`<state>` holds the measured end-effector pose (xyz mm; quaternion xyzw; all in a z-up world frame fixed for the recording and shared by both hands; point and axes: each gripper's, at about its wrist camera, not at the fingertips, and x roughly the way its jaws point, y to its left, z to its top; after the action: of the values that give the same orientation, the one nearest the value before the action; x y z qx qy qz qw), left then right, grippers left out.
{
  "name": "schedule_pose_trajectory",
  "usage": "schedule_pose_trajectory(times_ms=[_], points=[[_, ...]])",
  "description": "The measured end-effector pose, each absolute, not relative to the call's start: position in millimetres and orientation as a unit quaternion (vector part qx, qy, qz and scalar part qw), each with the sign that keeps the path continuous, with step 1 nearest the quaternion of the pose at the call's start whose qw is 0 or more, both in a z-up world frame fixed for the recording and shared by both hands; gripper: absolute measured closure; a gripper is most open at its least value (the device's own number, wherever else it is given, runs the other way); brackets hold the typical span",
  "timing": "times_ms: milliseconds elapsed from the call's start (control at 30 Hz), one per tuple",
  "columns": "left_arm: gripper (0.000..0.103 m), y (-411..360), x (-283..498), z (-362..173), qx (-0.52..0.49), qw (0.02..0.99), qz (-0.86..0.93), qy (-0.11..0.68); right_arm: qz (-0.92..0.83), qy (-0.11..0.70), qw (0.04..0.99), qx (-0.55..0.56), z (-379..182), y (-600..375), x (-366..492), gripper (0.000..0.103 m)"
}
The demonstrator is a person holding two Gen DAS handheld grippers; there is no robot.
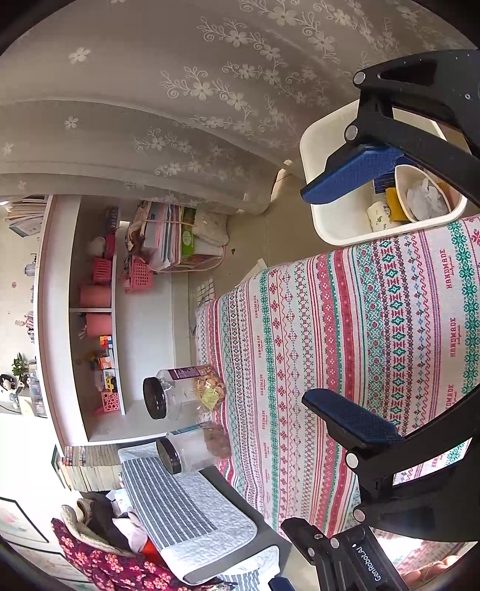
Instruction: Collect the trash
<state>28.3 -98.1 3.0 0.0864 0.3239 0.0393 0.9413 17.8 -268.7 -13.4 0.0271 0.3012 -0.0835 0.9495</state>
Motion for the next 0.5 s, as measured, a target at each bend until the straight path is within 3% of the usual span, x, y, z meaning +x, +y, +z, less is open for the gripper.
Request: schedule_pose_trajectory(times_ms=[500], points=[[0.007,-99.0,30.3,0.7,0.089,0.94,0.036,0.326,-0.081,0.31,0.947,0.031,-15.6,-269.2,19.1,0.007]])
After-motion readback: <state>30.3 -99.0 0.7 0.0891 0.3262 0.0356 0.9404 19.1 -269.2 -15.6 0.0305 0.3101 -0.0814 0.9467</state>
